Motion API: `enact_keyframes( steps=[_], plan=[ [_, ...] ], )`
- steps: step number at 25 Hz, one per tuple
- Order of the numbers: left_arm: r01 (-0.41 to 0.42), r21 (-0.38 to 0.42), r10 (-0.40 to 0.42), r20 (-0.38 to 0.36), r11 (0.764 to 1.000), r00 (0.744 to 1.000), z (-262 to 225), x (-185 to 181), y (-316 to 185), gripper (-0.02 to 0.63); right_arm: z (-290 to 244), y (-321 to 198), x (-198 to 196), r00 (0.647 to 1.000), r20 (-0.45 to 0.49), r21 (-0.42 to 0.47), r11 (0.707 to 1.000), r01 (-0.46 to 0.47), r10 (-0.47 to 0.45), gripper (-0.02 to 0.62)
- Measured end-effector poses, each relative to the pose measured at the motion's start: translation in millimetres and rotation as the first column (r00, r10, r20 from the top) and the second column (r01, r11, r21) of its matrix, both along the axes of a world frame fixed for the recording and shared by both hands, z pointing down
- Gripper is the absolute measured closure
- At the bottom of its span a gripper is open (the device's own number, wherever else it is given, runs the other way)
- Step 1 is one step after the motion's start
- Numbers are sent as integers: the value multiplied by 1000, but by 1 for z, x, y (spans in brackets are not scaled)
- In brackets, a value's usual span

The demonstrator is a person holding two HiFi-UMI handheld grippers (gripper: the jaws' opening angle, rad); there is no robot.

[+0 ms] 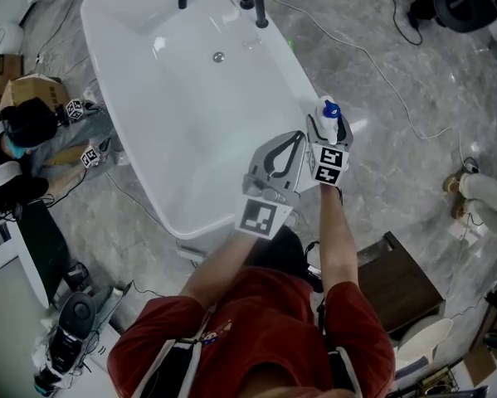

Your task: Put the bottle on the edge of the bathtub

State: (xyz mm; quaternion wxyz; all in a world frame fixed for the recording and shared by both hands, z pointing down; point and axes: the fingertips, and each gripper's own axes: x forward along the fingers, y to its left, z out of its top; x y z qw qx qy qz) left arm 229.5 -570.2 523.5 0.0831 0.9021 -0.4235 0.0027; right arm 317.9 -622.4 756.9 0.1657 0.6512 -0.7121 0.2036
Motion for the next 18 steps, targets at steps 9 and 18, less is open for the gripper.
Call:
enact_keyframes(
  steps=[9, 18],
  plan=[
    [-13, 31, 13, -9, 999, 1000, -19, 0, 11, 591, -26, 11, 8, 1000, -13, 31, 999, -22, 22, 229],
    [-14, 91, 15, -15, 996, 1000, -50, 4, 37, 591, -58, 43, 8, 1000, -17, 70, 997, -21, 22, 227]
  ],
)
